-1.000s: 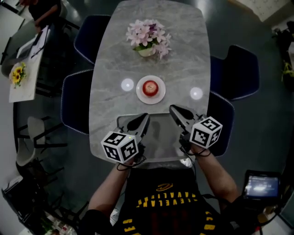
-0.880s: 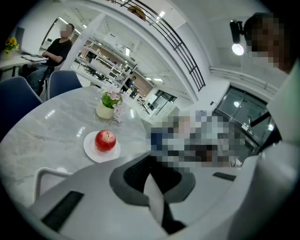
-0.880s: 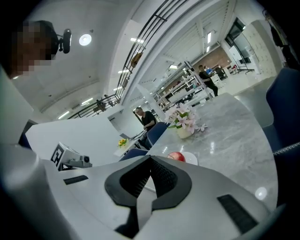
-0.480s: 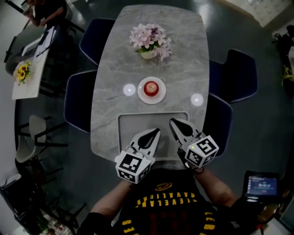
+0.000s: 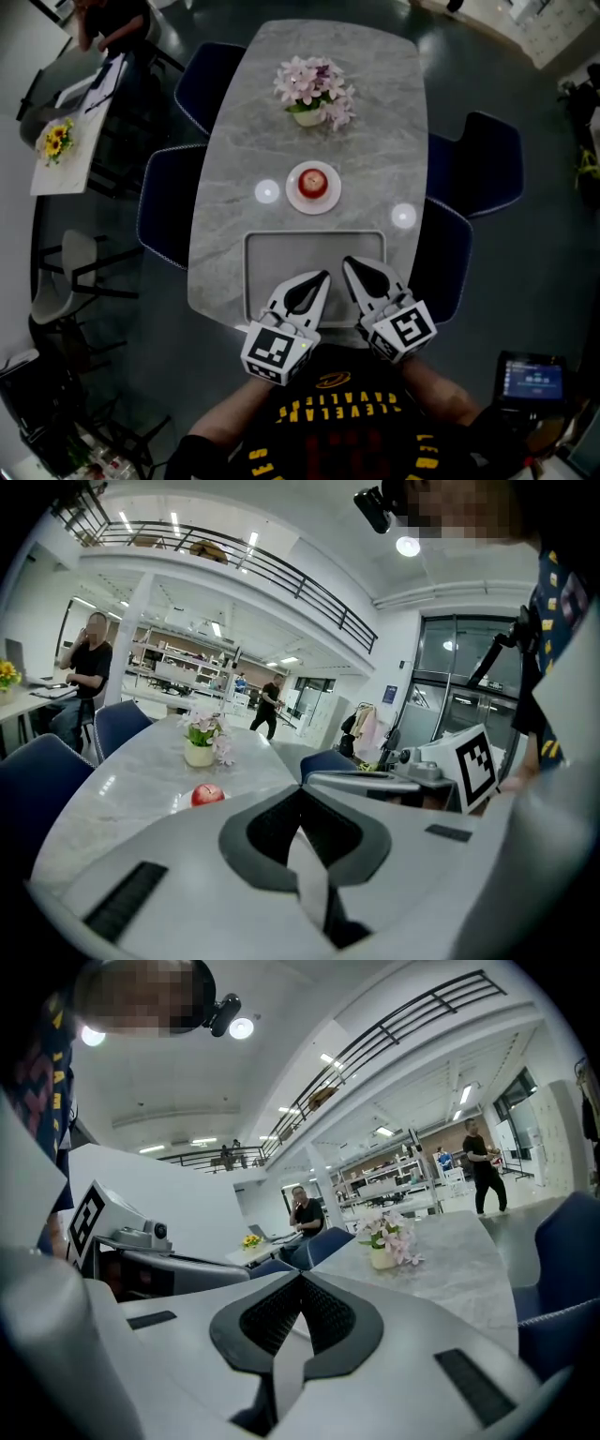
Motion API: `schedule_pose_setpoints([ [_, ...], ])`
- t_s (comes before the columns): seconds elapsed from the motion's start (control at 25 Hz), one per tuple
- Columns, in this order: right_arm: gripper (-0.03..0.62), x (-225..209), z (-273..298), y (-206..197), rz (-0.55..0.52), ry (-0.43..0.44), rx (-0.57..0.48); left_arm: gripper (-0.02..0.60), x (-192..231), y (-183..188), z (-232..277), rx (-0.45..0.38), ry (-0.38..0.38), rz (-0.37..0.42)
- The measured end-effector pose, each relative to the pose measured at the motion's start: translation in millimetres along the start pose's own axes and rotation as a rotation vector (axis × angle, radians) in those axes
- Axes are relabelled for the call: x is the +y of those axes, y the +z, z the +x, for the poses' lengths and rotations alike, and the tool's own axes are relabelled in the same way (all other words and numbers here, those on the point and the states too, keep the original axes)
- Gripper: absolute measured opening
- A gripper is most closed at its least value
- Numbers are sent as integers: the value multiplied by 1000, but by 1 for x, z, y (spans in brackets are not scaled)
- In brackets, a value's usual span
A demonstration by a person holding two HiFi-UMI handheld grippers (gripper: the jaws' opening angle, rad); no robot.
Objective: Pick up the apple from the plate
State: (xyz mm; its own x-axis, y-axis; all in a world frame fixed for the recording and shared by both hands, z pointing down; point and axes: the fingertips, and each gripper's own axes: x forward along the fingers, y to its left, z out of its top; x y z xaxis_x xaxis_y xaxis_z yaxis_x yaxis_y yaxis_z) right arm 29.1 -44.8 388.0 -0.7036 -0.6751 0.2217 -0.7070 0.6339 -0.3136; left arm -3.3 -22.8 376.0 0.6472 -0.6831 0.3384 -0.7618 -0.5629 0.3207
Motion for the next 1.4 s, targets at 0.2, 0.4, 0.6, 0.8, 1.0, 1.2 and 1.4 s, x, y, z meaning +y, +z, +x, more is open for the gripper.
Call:
schedule_pose_setpoints([
  [0.2, 6, 2, -2, 10, -28, 8, -17, 0, -3, 2, 1, -7, -2, 17],
  [0.4, 6, 6, -3, 19, -33, 15, -33, 0, -7, 6, 3, -19, -9, 28],
  [0.6, 6, 7, -4, 26, -33, 16, -66, 2, -8, 10, 3, -17, -14, 31],
  [0.8, 6, 8, -5, 26, -28, 16, -64, 0, -9, 9, 4, -13, -13, 31],
  [1.0, 6, 7, -6, 26, -44, 15, -53, 1, -9, 9, 5, -20, -14, 32],
  [1.2, 6, 5, -5, 24, -36, -4, -42, 1, -6, 9, 4, -15, -11, 26],
  [1.4, 6, 7, -3, 25, -42, 6, -49, 0, -4, 8, 5, -19, -8, 29],
])
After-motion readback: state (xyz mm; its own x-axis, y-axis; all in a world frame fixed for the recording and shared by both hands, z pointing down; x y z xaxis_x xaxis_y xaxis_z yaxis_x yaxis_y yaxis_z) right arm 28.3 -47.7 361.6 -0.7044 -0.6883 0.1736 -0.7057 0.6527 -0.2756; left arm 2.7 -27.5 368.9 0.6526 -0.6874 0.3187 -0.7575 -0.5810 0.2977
